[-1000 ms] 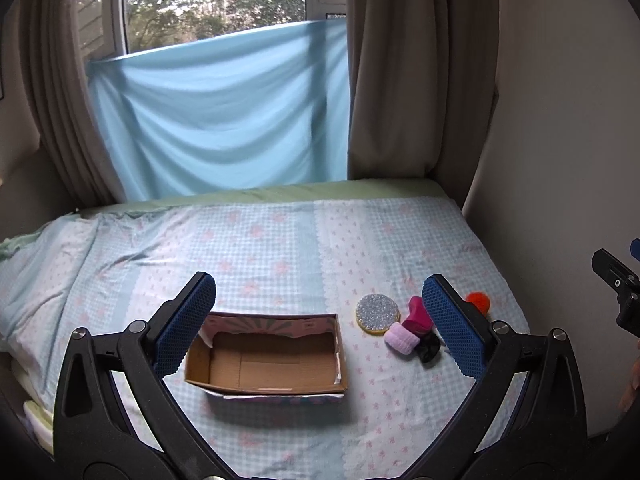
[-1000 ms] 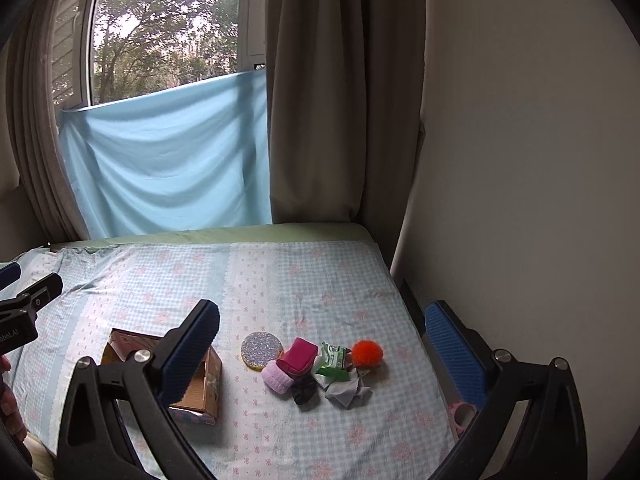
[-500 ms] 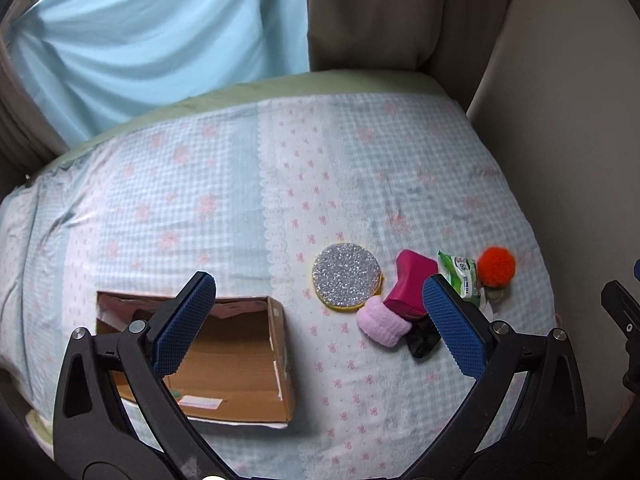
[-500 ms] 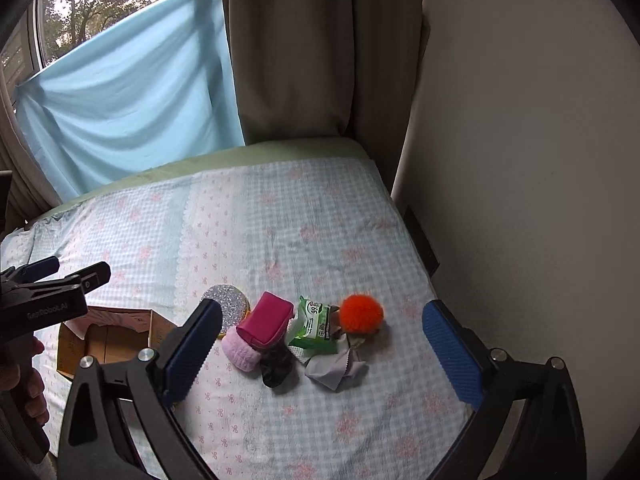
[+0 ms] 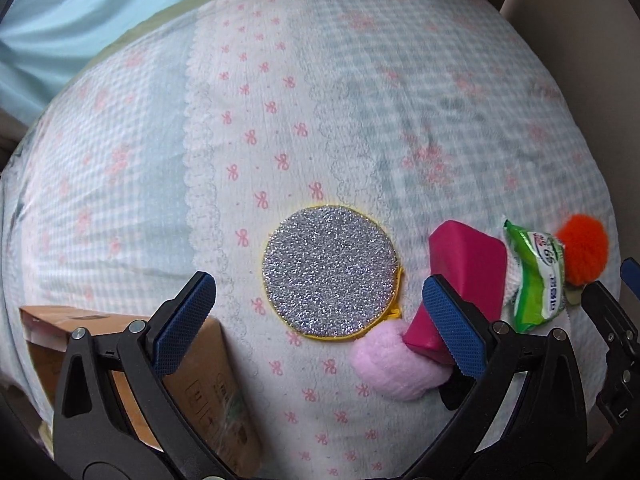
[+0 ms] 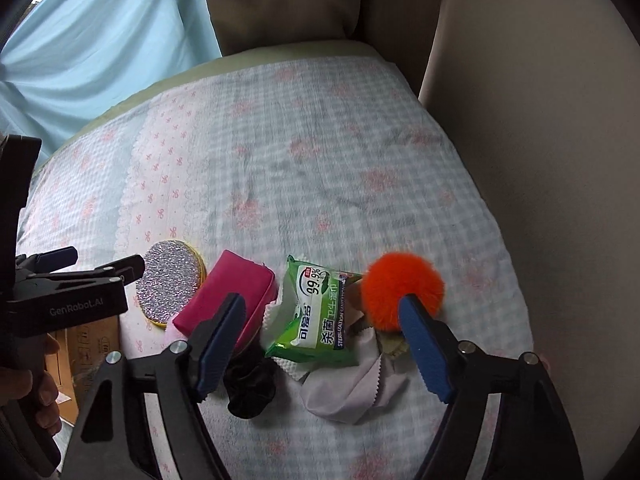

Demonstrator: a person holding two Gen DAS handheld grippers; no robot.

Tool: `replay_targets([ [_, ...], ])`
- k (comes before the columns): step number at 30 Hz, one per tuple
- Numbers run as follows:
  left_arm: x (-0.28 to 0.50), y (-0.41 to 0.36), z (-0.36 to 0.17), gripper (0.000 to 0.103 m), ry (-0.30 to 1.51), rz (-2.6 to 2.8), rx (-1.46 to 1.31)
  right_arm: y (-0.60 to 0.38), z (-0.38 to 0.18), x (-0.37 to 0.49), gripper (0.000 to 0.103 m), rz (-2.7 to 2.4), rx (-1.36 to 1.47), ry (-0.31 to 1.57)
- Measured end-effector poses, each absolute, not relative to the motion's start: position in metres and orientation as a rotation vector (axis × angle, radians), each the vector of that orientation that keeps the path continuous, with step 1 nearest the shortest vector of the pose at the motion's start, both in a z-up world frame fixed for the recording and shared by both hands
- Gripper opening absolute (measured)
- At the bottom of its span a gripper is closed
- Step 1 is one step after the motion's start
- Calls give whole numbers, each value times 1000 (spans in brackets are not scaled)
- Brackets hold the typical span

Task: Organize soft objects
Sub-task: 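Grasp the glittery sponge with the left tool while the right tool grasps the green wipe pack, then carry the sponge and wipe pack together over the cardboard box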

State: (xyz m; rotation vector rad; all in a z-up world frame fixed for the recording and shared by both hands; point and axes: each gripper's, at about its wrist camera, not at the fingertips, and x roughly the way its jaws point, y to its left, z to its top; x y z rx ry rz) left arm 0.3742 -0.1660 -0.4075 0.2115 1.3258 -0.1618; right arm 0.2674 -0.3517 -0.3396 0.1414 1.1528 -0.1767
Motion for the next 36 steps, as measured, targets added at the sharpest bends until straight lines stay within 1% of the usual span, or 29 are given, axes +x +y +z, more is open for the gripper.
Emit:
replay_targets([
  [5, 383, -167, -452, 102, 1375, -162, 235, -353, -380, 283, 67, -169, 164, 1198],
  [9, 386, -171, -473, 102, 1386, -188, 247, -355, -408, 290, 61, -174, 192, 1237],
  [11, 389, -169, -481, 103, 1401, -207, 208, -358, -422, 294, 51, -175, 220, 1258],
  [12, 390, -168, -485, 103, 1407, -212, 192, -359, -427, 295, 48, -175, 236, 1266],
  [14, 393, -166, -491, 102, 1415, -223, 177, -362, -436, 297, 35, -172, 265, 1281],
  [15, 393, -166, -493, 102, 1413, -228, 174, -363, -439, 298, 34, -166, 275, 1288],
  [19, 390, -166, -493, 90, 1402, -248, 163, -359, -439, 298, 33, -166, 258, 1278],
  [20, 389, -165, -494, 89, 1400, -251, 161, -359, -437, 298, 33, -166, 257, 1276],
  [23, 386, -163, -494, 78, 1388, -261, 161, -360, -436, 296, 33, -166, 291, 1276],
  [24, 387, -161, -490, 69, 1380, -263, 166, -361, -436, 294, 33, -167, 302, 1276],
  [25, 386, -164, -484, 56, 1371, -264, 173, -362, -436, 294, 34, -166, 309, 1275],
  [26, 385, -165, -480, 51, 1363, -265, 178, -364, -437, 294, 34, -168, 313, 1275],
  [27, 384, -165, -475, 42, 1358, -266, 182, -364, -437, 293, 34, -169, 318, 1273],
  [30, 386, -164, -471, 35, 1359, -262, 170, -366, -436, 291, 34, -164, 323, 1268],
  [36, 384, -162, -464, 33, 1360, -267, 142, -372, -430, 282, 34, -166, 362, 1255],
])
